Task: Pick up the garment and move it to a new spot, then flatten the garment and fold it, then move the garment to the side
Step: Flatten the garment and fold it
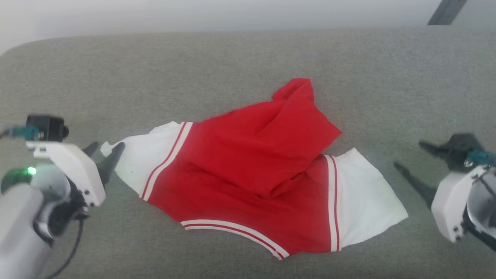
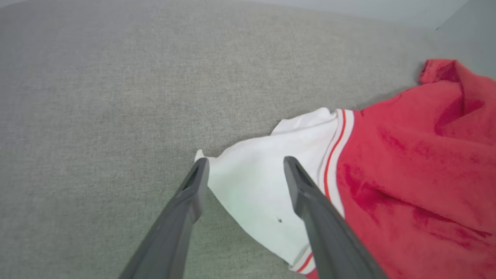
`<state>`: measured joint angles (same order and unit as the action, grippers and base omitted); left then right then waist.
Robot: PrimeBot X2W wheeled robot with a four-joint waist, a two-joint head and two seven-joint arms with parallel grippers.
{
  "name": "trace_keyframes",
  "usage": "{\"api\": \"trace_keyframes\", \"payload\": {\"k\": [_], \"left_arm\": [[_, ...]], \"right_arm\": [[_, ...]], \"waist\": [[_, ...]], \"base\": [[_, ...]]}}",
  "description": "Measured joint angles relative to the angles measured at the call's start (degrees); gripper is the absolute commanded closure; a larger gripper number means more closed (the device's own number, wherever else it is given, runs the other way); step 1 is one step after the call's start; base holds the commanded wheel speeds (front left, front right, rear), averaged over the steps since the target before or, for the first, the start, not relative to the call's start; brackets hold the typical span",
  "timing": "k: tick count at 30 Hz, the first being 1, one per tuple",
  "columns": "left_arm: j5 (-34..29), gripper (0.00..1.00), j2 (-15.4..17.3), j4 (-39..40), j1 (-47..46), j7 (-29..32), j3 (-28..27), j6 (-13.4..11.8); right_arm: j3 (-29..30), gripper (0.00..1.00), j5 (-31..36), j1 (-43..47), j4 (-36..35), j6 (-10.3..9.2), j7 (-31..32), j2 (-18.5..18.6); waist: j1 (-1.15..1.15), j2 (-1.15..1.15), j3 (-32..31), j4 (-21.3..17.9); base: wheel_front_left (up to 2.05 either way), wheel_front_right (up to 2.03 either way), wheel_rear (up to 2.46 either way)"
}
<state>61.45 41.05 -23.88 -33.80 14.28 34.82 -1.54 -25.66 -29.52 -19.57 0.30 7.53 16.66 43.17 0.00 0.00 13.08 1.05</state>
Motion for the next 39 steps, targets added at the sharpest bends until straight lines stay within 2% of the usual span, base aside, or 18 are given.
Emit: {"api": "trace_keyframes", "payload": {"k": [4, 9, 15, 18, 20, 21, 23, 30, 31, 32, 33, 34, 35, 39], "left_arm": [[-0.6, 0.00, -2.1, 3.1, 6.8, -11.9, -2.5, -1.9], [-2.5, 0.00, -5.6, 5.8, 13.5, -25.2, -4.2, -4.6], [-9.2, 0.00, -8.4, 9.2, 18.0, -29.1, -7.3, -6.7], [-16.1, 0.00, -11.9, 13.9, 20.5, -29.3, -14.4, -7.0], [-20.6, 0.00, -14.4, 16.1, 23.0, -29.3, -17.3, -6.2], [-23.8, 0.00, -17.4, 17.7, 25.7, -29.3, -20.2, -5.0], [-26.1, 0.00, -19.6, 18.0, 27.0, -29.3, -22.4, -3.6], [-30.9, 0.00, -24.7, 18.1, 28.5, -29.3, -28.1, 1.7], [-31.4, 0.00, -25.2, 18.0, 28.6, -29.3, -28.7, 2.3], [-31.9, 0.00, -25.5, 17.8, 28.6, -29.3, -29.4, 2.9], [-32.7, 0.00, -25.7, 17.7, 28.5, -29.3, -29.8, 3.4], [-33.2, 0.00, -25.9, 17.5, 28.5, -29.3, -30.2, 3.9], [-33.4, 0.00, -26.2, 17.4, 28.5, -29.3, -30.6, 4.4], [-34.7, 0.00, -26.1, 16.6, 26.9, -29.3, -31.0, 6.2]], "right_arm": [[-6.8, 0.00, -7.6, 0.3, -5.6, -0.01, 5.5, 8.0], [-13.0, 0.00, -14.7, 0.2, -12.5, -0.01, 12.3, 15.2], [-18.3, 0.00, -17.6, -0.2, -16.9, 0.00, 16.0, 18.4], [-20.7, 0.00, -18.3, -1.0, -18.0, 0.00, 17.2, 18.8], [-22.3, 0.00, -18.4, -1.7, -17.9, -0.01, 17.7, 18.9], [-24.1, 0.00, -18.1, -2.3, -17.5, 0.00, 18.0, 19.1], [-26.0, 0.00, -16.9, -3.0, -16.4, -0.01, 18.1, 19.6], [-31.4, 0.00, -12.2, -5.9, -11.2, 0.00, 16.1, 19.3], [-32.0, 0.06, -11.3, -6.5, -10.6, 0.03, 15.7, 19.3], [-32.7, 0.40, -10.6, -7.0, -9.9, 0.04, 15.2, 19.2], [-33.4, 0.60, -10.2, -7.6, -9.3, 0.04, 14.8, 19.1], [-33.8, 0.91, -10.1, -8.1, -8.8, 0.04, 14.2, 18.8], [-34.2, 1.00, -9.9, -8.6, -8.2, 0.04, 13.6, 18.6], [-36.1, 1.00, -9.1, -10.7, -6.4, 0.01, 12.5, 17.7]], "waist": [[0.00, 0.00, -0.6, 1.2], [0.00, 0.00, -0.8, 3.0], [0.00, 0.00, -0.6, 5.4], [0.00, 0.00, -0.3, 7.0], [0.00, 0.00, 0.0, 8.2], [0.00, 0.00, 0.3, 9.3], [0.00, 0.00, 0.6, 10.3], [0.00, 0.00, 2.5, 12.4], [0.00, 0.00, 2.7, 12.5], [0.00, 0.00, 3.0, 12.6], [0.00, 0.00, 3.1, 12.6], [0.00, 0.00, 3.3, 12.6], [0.00, 0.00, 3.4, 12.5], [0.00, 0.00, 3.9, 11.7]], "base": [[0.00, 0.00, 0.00], [0.00, 0.00, 0.00], [0.00, 0.00, 0.00], [0.00, 0.00, 0.00], [0.00, 0.00, 0.00], [0.00, 0.00, 0.00], [0.00, 0.00, 0.00], [0.00, 0.00, 0.00], [0.00, 0.00, 0.00], [0.00, 0.00, 0.00], [0.00, 0.00, 0.00], [0.00, 0.00, 0.00], [0.00, 0.00, 0.00], [0.00, 0.00, 0.00]]}}
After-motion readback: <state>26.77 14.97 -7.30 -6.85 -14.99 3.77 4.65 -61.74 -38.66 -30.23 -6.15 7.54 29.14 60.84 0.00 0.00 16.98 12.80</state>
